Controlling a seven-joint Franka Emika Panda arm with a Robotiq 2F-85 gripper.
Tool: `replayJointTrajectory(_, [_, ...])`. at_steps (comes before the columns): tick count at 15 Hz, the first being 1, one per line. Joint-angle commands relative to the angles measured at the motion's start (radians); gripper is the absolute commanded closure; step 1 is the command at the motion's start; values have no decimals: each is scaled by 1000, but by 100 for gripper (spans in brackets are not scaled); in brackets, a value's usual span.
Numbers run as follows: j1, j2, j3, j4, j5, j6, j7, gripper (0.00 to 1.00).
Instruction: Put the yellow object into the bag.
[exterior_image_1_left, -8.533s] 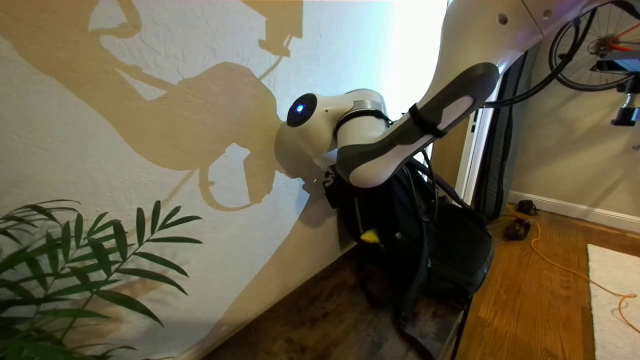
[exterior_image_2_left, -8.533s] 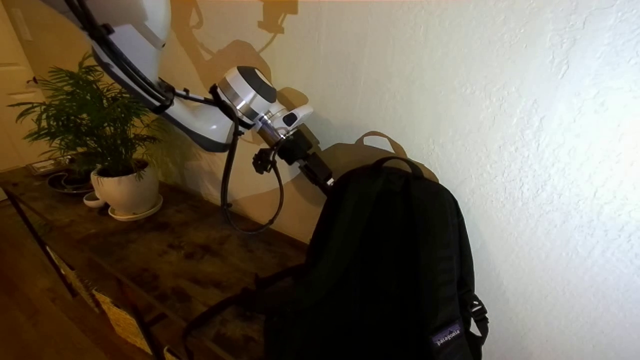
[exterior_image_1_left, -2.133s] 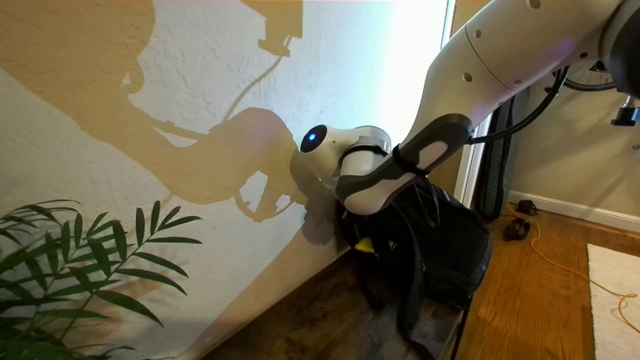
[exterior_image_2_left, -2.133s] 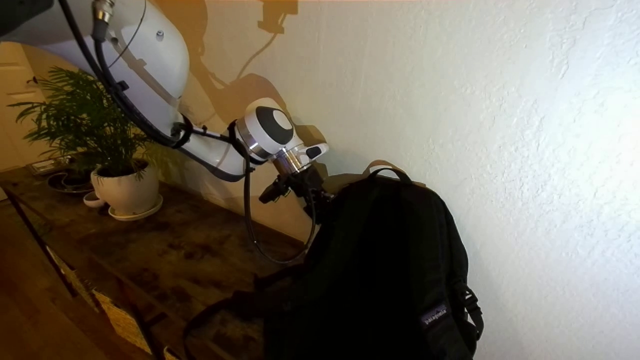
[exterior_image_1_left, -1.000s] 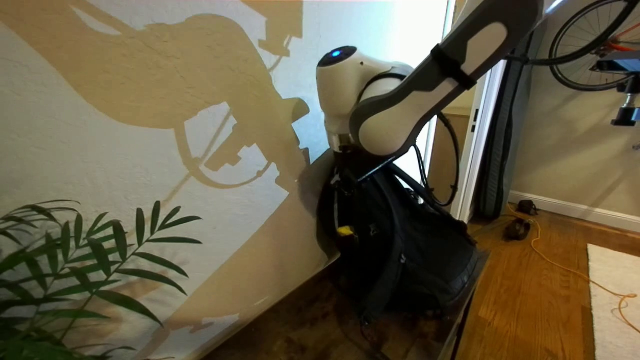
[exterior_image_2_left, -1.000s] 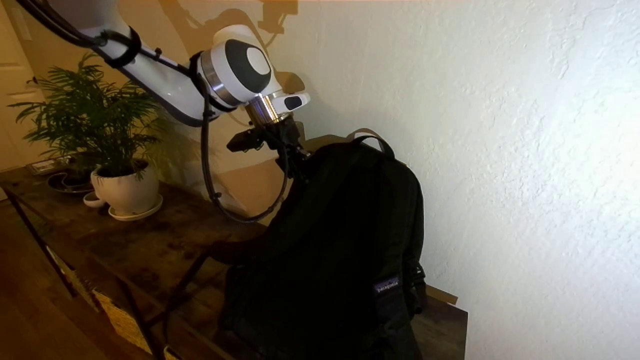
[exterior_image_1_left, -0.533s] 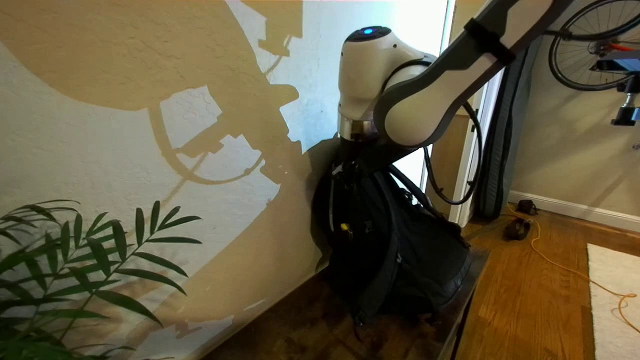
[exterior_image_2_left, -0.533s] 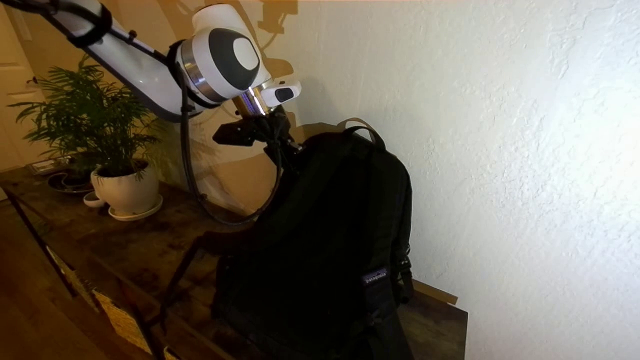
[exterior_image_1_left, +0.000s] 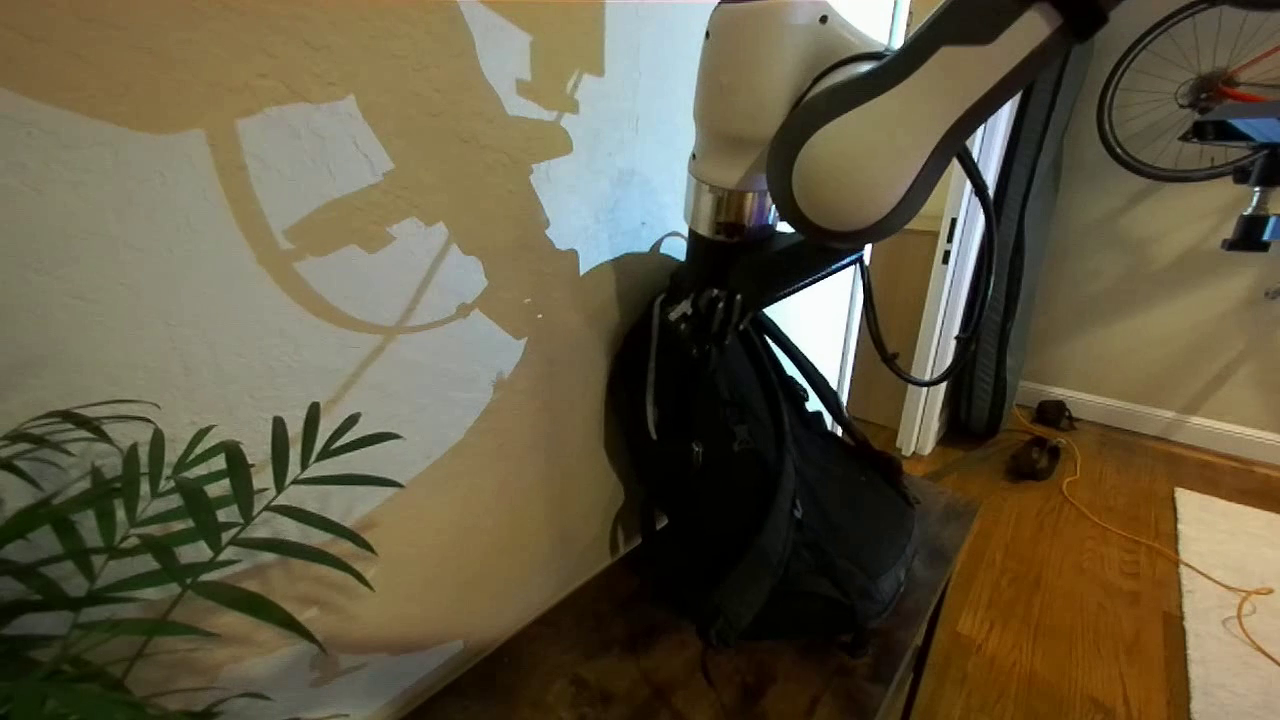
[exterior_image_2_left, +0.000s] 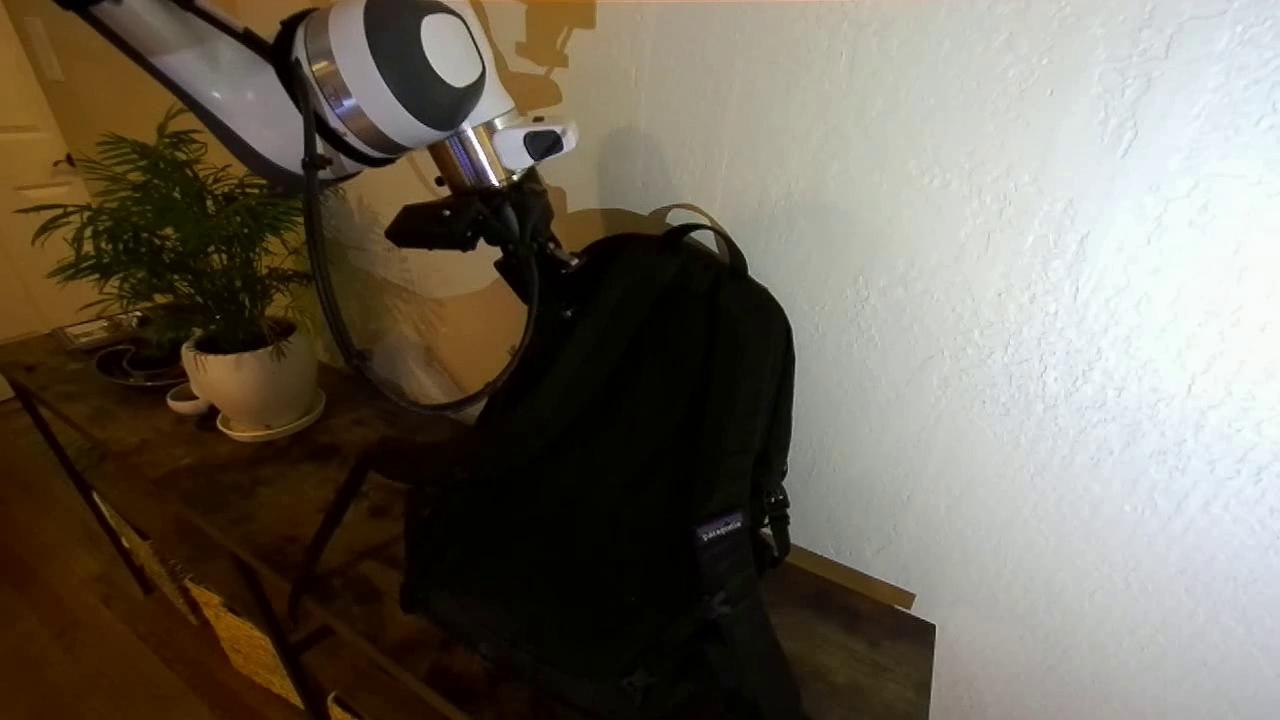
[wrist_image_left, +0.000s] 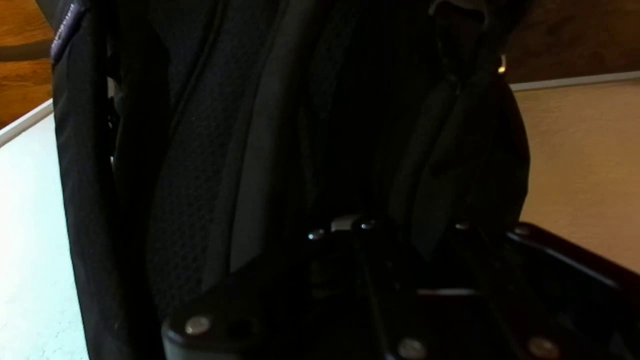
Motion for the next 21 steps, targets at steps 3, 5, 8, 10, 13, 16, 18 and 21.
replayJointTrajectory(3, [-48, 55, 61, -19, 99, 6, -146, 93])
replayJointTrajectory(5, [-53, 74, 79, -10, 132, 0, -184, 92])
replayJointTrajectory(8, [-45, 85, 89, 2, 162, -24, -206, 57])
replayJointTrajectory(10, [-39, 78, 98, 1, 176, -43, -217, 46])
replayJointTrajectory(13, [-47, 57, 135, -1, 222, -81, -252, 27])
replayJointTrajectory(16, [-62, 40, 184, 8, 296, -136, -310, 7])
replayJointTrajectory(18, [-75, 31, 215, 16, 350, -172, -351, 0])
replayJointTrajectory(21, [-80, 9, 239, 18, 400, -244, -384, 0])
